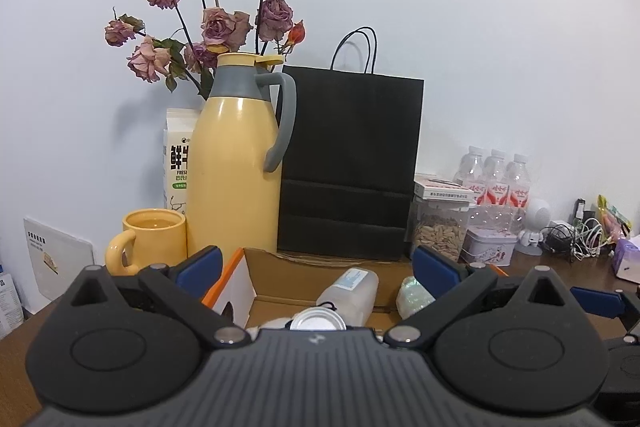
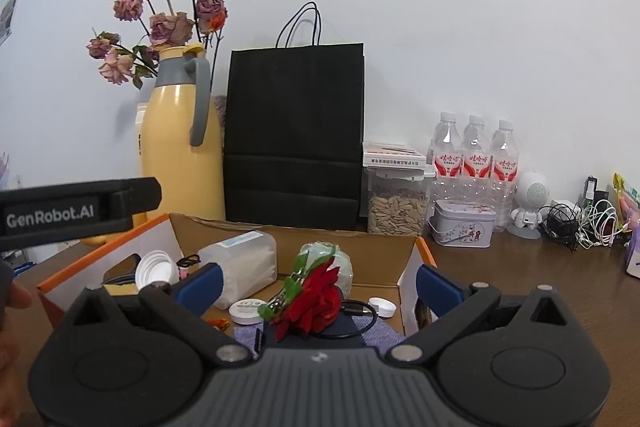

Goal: Organize objects
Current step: 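Withdraw both grippers from the box back over the table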

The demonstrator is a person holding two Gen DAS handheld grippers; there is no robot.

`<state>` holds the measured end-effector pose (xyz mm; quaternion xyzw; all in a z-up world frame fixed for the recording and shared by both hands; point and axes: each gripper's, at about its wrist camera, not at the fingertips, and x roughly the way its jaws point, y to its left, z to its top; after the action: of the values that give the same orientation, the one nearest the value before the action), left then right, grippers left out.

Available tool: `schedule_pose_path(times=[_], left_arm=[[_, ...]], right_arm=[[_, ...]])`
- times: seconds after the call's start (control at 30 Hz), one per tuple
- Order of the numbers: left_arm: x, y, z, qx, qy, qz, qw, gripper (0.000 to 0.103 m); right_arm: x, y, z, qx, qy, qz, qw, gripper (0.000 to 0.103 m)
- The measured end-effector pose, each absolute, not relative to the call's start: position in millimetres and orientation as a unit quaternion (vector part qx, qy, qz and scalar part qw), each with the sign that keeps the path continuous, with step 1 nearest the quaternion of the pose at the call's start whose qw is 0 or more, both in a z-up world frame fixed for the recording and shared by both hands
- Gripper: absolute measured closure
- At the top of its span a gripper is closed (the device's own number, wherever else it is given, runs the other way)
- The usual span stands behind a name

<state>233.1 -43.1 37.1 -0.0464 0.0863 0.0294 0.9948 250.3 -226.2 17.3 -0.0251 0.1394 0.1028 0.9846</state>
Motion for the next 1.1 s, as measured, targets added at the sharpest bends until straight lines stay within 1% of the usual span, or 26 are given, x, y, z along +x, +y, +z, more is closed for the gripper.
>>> schedule_pose_path(times=[0.37, 0.63, 1.1], left_arm=[[198.3, -35.8, 31.5, -0.039, 0.097, 0.004, 0.995, 0.000], [172.0, -29.6, 21.5, -0.018, 0.105, 0.001, 0.994, 0.000], [150.3, -5.4, 1.0, -0.016, 0.154, 0.016, 0.988, 0.000]], right_arm=[[217.1, -233.1, 10.6, -0.039, 0.144, 0.128, 0.980, 0.000], [191.7, -240.1, 0.0, -0.042, 0.162, 0.146, 0.975, 0.000], [173.2, -237.0, -15.9, -0.049, 0.201, 0.173, 0.963, 0.000]])
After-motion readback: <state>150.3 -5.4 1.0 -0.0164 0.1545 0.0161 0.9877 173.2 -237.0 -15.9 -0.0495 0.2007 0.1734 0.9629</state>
